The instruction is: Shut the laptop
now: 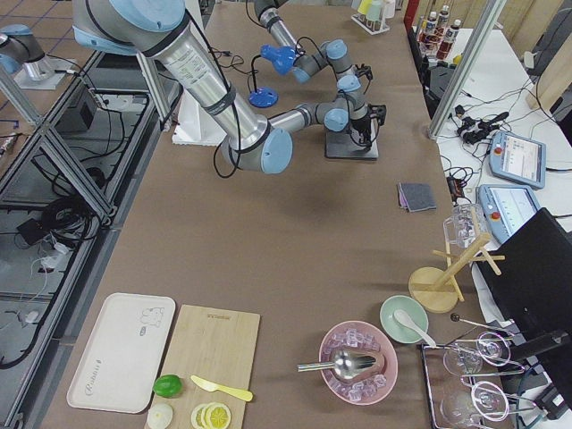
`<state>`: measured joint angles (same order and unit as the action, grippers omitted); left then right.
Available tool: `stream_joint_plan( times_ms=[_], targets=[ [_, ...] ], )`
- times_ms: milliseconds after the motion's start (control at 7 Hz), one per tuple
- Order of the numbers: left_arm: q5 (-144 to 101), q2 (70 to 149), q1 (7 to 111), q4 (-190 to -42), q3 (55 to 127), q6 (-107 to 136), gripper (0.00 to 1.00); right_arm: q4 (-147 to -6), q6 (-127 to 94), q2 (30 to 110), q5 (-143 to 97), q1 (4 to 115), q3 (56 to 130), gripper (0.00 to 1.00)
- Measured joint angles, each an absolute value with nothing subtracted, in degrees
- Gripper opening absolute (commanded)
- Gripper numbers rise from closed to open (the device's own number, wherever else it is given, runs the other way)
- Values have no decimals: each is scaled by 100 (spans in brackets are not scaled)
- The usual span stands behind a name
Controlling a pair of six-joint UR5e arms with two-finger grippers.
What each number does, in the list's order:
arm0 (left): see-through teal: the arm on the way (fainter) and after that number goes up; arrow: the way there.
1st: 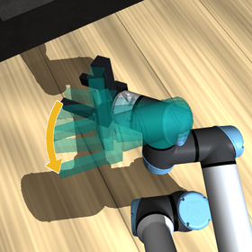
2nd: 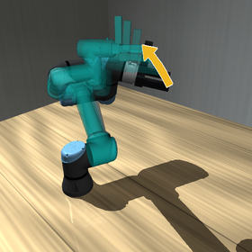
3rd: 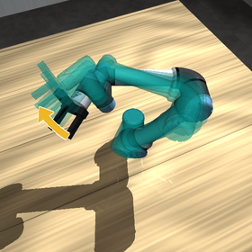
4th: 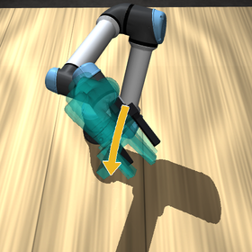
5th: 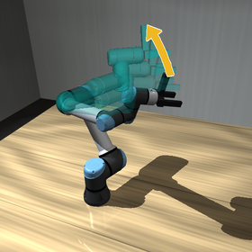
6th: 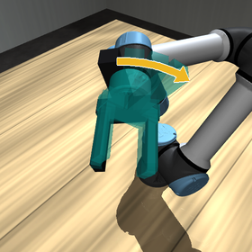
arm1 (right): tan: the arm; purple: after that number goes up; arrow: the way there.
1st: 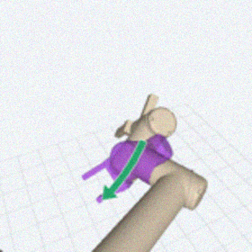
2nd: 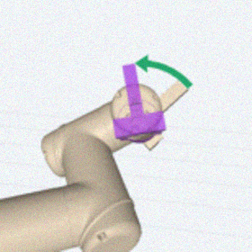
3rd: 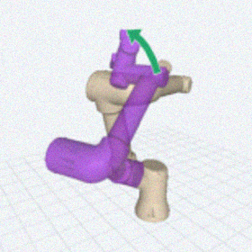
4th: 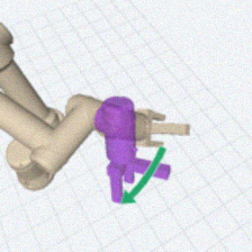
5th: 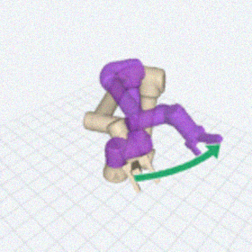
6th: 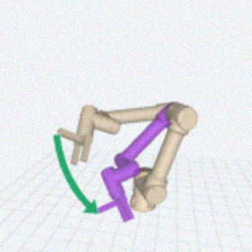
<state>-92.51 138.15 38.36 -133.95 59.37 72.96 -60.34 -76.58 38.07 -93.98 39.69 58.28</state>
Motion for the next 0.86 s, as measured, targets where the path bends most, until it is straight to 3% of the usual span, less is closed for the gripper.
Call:
stream_joint_plan(
  times_ms=[429,714,857],
  targets=[
    [-9539,13845,3984,-13378,6486,7310,0,-6104,-7644,3881,-9586,4119,6251,0],
    [-10105,13599,4188,-12851,7305,7289,0,-6653,-7481,4279,-9909,4307,7206,0],
    [-10551,13314,4351,-12257,8047,7247,0,-7054,-7237,4639,-10110,4419,7923,0]
  ],
)
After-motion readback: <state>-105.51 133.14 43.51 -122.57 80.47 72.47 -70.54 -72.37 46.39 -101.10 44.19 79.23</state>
